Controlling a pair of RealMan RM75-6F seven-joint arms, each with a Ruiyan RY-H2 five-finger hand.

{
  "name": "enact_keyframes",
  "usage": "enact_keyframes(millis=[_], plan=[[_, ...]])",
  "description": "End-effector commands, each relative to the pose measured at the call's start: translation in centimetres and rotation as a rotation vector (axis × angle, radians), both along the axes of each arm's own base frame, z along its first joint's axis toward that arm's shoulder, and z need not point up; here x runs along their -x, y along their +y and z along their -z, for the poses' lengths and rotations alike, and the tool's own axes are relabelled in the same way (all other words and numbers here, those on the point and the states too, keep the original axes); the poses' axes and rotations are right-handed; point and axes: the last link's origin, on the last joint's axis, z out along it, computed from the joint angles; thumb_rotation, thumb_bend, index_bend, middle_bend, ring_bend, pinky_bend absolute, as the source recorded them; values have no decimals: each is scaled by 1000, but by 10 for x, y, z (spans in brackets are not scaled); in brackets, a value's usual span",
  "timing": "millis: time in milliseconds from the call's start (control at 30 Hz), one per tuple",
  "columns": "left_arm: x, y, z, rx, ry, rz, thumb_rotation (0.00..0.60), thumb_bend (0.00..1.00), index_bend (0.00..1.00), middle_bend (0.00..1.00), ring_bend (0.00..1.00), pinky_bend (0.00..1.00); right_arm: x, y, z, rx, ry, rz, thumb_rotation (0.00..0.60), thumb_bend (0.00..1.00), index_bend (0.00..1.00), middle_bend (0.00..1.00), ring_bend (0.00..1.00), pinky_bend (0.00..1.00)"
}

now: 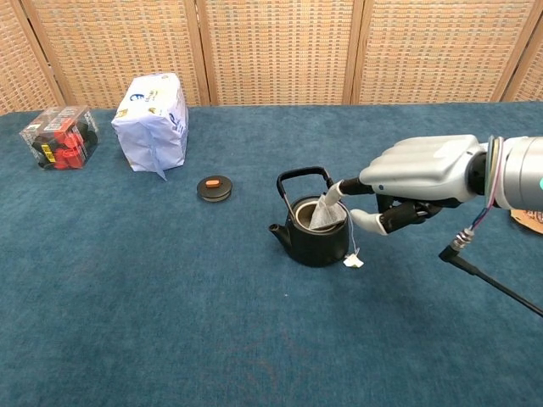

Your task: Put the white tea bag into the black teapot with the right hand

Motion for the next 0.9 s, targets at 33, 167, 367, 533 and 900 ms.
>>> enact_keyframes(millis=[33,167,367,533,900], plan=[[0,0,0,3,1,-3,600,408,0,0,0,0,3,0,2,-3,17,4,0,759,120,893,915,998],[0,-1,1,4,-1,-4,600,409,0,0,0,0,5,0,4,-6,43,6,0,759,120,893,915,998],[1,-1,2,9,-5,-6,600,408,0,0,0,0,2,1,8,-14,60,0,0,760,120,893,915,998],[1,-1,2,11,-7,-7,600,408,0,0,0,0,-2,2,11,-17,65,-10,0,759,120,893,915,998],[5,-2,4,17,-12,-18,600,408,0,0,0,0,-13,2,26,-29,90,-38,0,759,120,893,915,998]])
